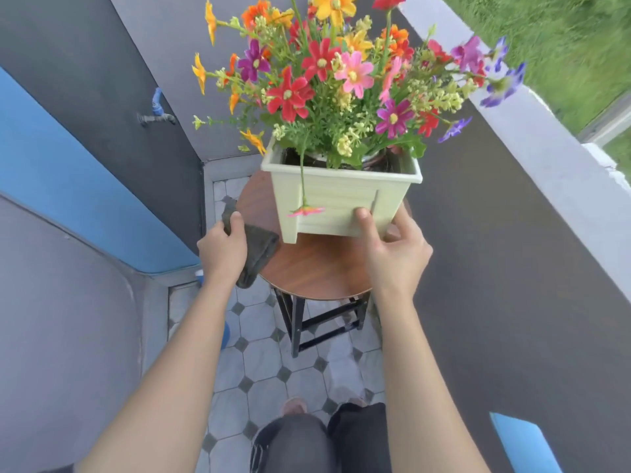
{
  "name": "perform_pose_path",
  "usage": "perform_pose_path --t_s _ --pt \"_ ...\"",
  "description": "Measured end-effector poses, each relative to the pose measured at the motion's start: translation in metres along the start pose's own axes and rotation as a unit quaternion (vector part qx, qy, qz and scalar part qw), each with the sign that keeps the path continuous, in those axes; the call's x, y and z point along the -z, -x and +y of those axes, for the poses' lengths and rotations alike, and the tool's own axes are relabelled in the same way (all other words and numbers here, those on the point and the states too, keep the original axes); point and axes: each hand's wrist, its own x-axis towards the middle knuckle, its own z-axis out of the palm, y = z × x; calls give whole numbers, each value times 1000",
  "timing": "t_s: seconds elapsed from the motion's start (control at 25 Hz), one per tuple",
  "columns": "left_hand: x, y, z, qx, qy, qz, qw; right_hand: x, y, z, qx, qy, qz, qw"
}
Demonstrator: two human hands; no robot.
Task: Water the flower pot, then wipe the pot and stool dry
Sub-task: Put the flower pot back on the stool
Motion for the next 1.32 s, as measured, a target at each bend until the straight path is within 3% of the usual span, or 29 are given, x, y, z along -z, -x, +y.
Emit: perform_pose_path --t_s 0.76,1.04,1.12,1.32 --pt "-8 -5 -22 -4 78 21 997 -5 30 24 -29 -92 -39 995" --pt "39 34 -34 138 129 -43 981 15 103 -7 -219 -133 38 966" --pt "71 46 -38 163 138 -56 975 17 135 -23 -252 -127 8 959" --pt "165 62 -25 164 171 -55 970 -16 168 -82 -247 -110 -178 946"
